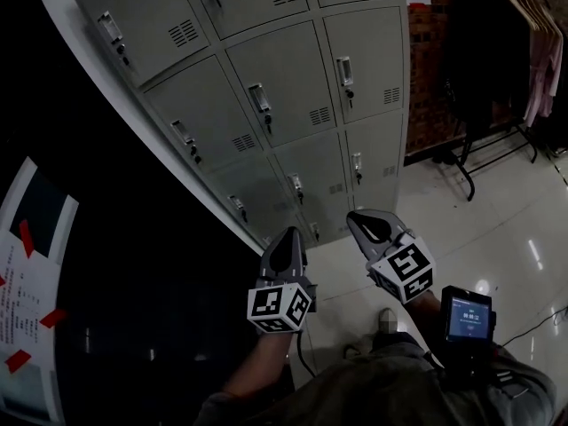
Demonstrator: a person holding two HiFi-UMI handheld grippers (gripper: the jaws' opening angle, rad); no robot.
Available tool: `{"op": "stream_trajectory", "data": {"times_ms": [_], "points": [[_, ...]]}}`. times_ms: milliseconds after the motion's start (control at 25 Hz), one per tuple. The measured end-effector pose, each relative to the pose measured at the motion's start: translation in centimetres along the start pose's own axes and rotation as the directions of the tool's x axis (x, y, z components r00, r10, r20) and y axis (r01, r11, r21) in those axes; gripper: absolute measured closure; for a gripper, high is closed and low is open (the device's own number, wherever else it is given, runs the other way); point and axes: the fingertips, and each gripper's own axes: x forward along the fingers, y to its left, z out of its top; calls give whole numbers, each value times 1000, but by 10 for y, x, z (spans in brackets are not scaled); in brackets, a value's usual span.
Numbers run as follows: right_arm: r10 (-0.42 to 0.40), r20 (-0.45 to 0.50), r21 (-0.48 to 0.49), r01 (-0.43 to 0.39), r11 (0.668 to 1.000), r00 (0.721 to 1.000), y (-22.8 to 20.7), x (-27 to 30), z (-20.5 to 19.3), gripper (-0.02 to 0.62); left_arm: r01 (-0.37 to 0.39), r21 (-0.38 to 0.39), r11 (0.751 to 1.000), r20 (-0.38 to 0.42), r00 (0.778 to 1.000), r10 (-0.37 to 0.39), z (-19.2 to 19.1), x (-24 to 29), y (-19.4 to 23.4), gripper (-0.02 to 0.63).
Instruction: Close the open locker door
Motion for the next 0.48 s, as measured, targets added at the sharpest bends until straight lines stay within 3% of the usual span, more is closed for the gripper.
{"op": "stream_trajectory", "data": {"times_ms": [480], "points": [[-2, -5, -6, 2, 1000, 1000, 4, -38, 6, 591, 13, 15, 1000, 29, 999, -13, 16, -10, -28, 611]]}}
